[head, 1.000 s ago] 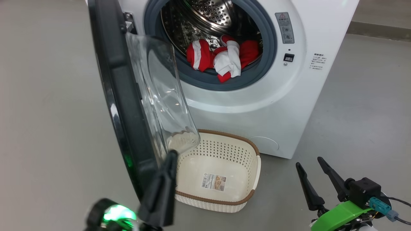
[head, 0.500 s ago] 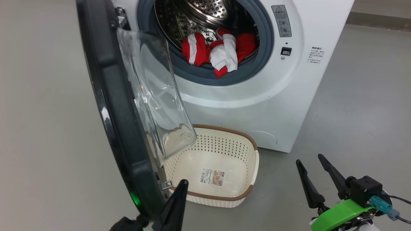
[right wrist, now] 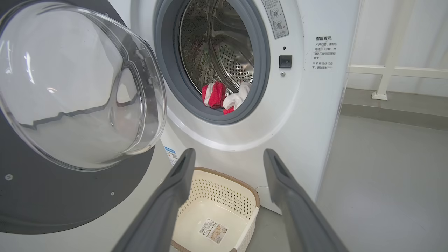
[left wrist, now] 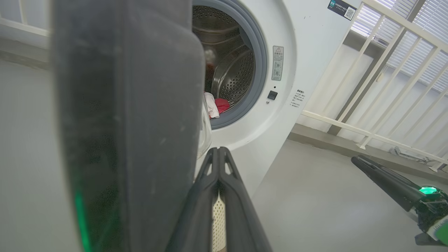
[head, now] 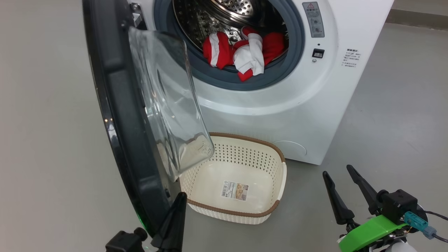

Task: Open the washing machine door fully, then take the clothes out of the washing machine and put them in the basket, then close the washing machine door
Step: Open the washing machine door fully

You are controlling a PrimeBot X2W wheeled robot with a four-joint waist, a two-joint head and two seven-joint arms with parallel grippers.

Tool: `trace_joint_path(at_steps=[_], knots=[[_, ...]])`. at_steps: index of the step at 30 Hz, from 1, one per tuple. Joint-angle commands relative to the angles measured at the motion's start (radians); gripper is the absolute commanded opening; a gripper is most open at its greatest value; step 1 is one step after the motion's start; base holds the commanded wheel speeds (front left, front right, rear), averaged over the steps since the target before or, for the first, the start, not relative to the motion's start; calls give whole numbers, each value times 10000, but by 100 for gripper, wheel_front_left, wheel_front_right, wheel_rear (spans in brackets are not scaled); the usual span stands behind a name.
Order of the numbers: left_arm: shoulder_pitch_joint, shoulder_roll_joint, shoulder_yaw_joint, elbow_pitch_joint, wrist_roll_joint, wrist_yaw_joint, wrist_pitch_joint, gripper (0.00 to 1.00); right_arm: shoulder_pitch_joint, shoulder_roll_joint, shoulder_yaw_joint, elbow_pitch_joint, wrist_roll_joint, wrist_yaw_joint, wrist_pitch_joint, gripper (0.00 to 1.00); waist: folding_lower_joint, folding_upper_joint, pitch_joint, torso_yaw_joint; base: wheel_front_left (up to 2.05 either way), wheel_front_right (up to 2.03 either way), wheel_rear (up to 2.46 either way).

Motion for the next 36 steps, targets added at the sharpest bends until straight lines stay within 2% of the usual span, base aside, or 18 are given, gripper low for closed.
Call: trace_joint_path(at_steps=[1, 19, 28, 36], knots=[[-313, 41, 523, -102, -40, 90, -51, 0, -283, -86, 149, -286, -17, 63, -93, 100, 0, 0, -14, 53, 0, 0, 0], [70, 41, 1405, -232, 233, 148, -51, 0, -188, -25, 95, -365, 9, 63, -93, 100, 0, 0, -132, 715, 0, 0, 0], [177, 41, 2400, -248, 408, 127, -51, 0, -215, -8, 156, -376, 16, 63, -93, 100, 0, 0, -144, 825, 0, 0, 0], [118, 42, 3411, -66, 863, -171, -51, 0, -237, -51, 256, -369, 48, 63, -93, 100, 0, 0, -10, 755, 0, 0, 0]])
